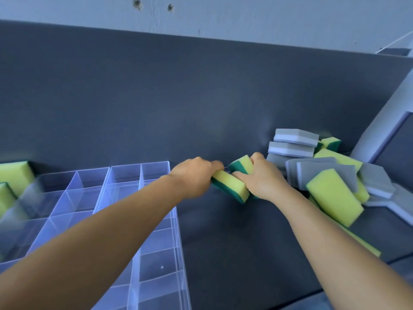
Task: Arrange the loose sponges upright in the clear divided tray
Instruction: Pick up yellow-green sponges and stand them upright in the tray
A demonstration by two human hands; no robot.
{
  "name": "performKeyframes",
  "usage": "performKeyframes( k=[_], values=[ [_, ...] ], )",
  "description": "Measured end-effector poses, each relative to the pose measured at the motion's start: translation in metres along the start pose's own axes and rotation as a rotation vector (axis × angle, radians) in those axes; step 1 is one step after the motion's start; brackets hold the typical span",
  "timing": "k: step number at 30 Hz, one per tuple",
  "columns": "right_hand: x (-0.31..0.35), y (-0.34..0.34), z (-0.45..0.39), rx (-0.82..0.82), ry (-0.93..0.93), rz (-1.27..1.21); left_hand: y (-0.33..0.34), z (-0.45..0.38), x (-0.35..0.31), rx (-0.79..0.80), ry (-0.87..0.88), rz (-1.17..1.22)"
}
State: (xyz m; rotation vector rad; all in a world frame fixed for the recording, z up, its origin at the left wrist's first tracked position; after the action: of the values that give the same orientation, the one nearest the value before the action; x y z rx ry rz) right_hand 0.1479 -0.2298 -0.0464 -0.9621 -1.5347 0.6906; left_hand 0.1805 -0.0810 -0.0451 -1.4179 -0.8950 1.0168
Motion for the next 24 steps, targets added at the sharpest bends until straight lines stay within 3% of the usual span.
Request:
performKeyframes(
  k=[5,13,18,24],
  values=[
    [0.007,-0.006,0.017,-0.034,0.066,-0.342,-0.018,0.018,0.002,-0.044,-0.021,0.381],
    [0.043,-0.012,0.048,-0.015,-0.079,-0.485,-0.039,0.076,0.001,0.072,-0.063,0.906],
    [0.085,-0.005,0.07,0.082,-0.223,-0.603,-0.056,0.118,0.012,-0.18,-0.151,0.709],
    [0.138,-0.007,0.098,0.106,-0.374,-0.705,-0.074,0.171,0.051,-0.343,-0.287,0.664]
  ],
)
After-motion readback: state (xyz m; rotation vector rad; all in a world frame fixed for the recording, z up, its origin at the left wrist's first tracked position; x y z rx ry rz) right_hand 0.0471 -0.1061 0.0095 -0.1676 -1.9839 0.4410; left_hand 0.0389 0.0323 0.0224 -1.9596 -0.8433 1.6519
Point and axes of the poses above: each hand's wrist, its own z-axis away from the middle knuckle, its own y-axis out of the palm, x = y × z, the point moved 6 cm from there along -z, towards the middle knuckle, and after that the axes turned 12 degrees about -y, right-handed, at the moved point
